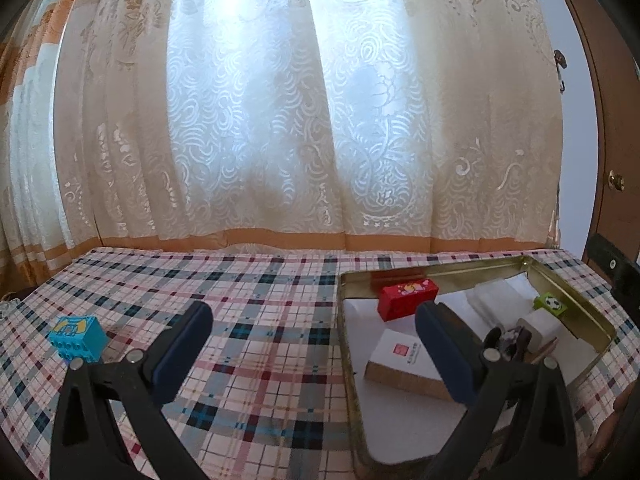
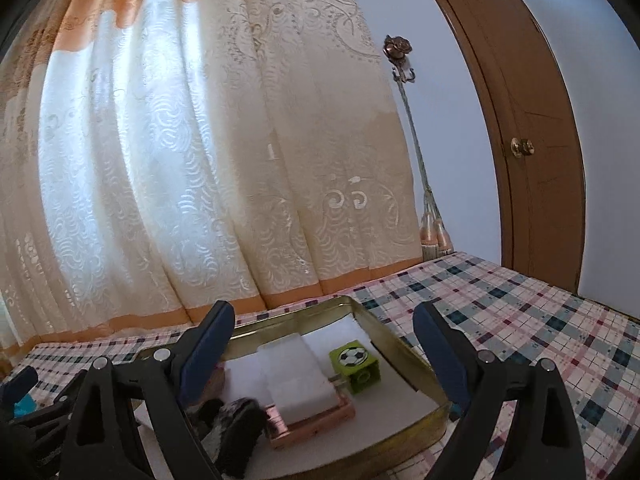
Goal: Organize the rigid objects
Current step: 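Lift both tools from the tin and move them toward the blue brick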
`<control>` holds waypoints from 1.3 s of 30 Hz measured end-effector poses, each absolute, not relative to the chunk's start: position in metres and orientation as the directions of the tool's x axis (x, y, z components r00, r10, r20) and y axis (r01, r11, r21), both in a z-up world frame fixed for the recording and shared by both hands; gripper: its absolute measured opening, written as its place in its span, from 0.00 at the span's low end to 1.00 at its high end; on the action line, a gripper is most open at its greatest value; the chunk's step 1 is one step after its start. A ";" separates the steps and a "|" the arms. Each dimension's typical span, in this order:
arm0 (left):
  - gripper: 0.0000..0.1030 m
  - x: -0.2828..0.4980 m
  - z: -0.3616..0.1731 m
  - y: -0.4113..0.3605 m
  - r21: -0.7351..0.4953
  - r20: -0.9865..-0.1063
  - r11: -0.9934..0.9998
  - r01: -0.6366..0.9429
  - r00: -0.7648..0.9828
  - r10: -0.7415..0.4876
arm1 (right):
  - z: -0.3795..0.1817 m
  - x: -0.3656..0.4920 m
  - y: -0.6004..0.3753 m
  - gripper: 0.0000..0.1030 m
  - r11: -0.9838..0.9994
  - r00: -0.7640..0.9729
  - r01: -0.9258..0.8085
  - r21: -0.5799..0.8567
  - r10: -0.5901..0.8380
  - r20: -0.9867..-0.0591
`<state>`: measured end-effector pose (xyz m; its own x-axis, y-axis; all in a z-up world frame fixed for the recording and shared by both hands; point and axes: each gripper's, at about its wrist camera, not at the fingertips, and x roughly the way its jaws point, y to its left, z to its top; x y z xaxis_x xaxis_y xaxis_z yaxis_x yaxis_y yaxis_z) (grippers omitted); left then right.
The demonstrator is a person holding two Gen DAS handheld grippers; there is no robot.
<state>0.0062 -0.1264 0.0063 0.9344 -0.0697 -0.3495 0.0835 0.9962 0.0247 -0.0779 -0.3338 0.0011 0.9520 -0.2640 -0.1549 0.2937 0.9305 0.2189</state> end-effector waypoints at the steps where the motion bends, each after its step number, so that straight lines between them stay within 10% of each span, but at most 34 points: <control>1: 1.00 0.005 0.006 -0.124 0.022 -0.349 0.996 0.085 0.934 -0.071 | 0.001 -0.080 -0.331 0.90 0.932 0.953 0.292 0.213 -0.265 -0.149; 39: 1.00 -0.002 0.004 0.016 -0.008 -0.354 0.996 -0.086 0.932 0.078 | 0.001 -0.067 -0.187 0.90 0.980 0.980 0.109 0.164 -0.079 -0.180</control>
<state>-0.0024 0.0163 0.0040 0.9318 0.0780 -0.3545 -0.0864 0.9962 -0.0080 -0.0672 -0.1873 0.0013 0.9804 -0.0790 -0.1803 0.1091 0.9805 0.1636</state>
